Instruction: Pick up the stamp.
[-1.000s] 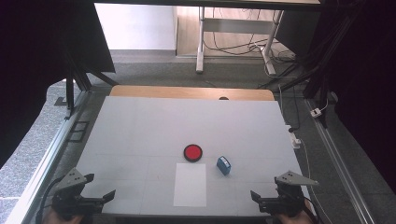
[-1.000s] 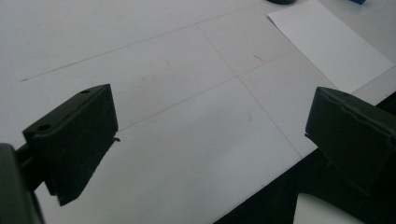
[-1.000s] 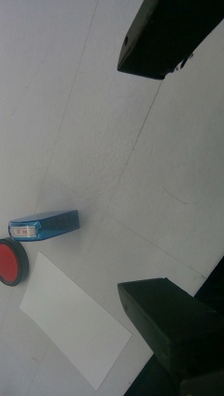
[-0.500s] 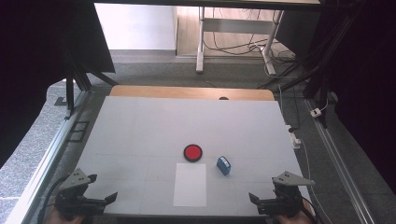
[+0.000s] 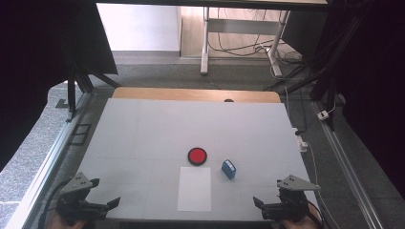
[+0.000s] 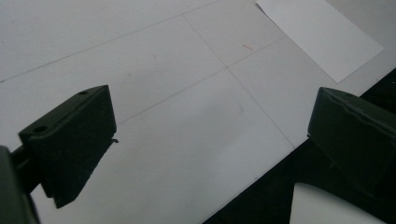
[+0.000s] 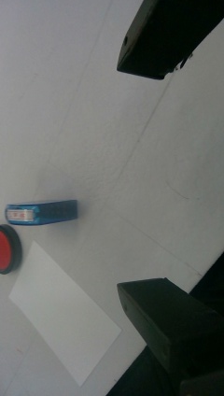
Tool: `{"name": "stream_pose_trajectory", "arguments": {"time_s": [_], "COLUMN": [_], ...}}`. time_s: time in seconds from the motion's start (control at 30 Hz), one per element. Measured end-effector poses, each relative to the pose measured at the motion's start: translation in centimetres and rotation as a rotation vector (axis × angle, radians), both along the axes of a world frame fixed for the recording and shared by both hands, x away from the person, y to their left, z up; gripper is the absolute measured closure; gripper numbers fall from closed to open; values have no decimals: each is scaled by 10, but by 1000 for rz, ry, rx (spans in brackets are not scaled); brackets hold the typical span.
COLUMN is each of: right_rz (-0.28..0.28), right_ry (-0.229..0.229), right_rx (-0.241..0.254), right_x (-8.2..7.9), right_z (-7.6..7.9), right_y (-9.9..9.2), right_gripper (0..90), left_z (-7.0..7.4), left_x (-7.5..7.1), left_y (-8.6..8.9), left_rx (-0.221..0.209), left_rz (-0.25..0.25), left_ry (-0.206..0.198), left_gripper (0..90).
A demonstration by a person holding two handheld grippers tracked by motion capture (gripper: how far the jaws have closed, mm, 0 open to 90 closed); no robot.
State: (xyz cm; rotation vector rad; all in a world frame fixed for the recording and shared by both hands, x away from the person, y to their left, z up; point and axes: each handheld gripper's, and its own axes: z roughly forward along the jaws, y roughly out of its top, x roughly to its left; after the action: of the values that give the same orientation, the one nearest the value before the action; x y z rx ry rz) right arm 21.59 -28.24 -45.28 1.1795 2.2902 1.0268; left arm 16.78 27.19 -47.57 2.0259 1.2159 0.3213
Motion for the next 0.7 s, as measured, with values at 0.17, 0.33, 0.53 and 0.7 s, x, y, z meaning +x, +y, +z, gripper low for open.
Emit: {"name": "stream_pose_trajectory", "arguments": {"time_s": [0.17, 0.33, 0.53, 0.7], "right_rz": [10, 24, 41, 65], "right_ry": [-16, -20, -43, -44], "right_rx": [17, 17, 39, 30], "right_x": [-1, 1, 4, 7], "right_z": [5, 5, 9, 9], "right_y": [2, 6, 10, 14], "right_gripper": [0, 0, 0, 0], "left_z": [0, -1, -1, 0], "left_x": [1, 1, 2, 2], "left_y": [1, 2, 2, 2], "left_rx": [-13, -20, -18, -15], "left_rz": [6, 7, 5, -11], "left_ry": [5, 10, 15, 14], "left_gripper": [12, 18, 18, 17]}}
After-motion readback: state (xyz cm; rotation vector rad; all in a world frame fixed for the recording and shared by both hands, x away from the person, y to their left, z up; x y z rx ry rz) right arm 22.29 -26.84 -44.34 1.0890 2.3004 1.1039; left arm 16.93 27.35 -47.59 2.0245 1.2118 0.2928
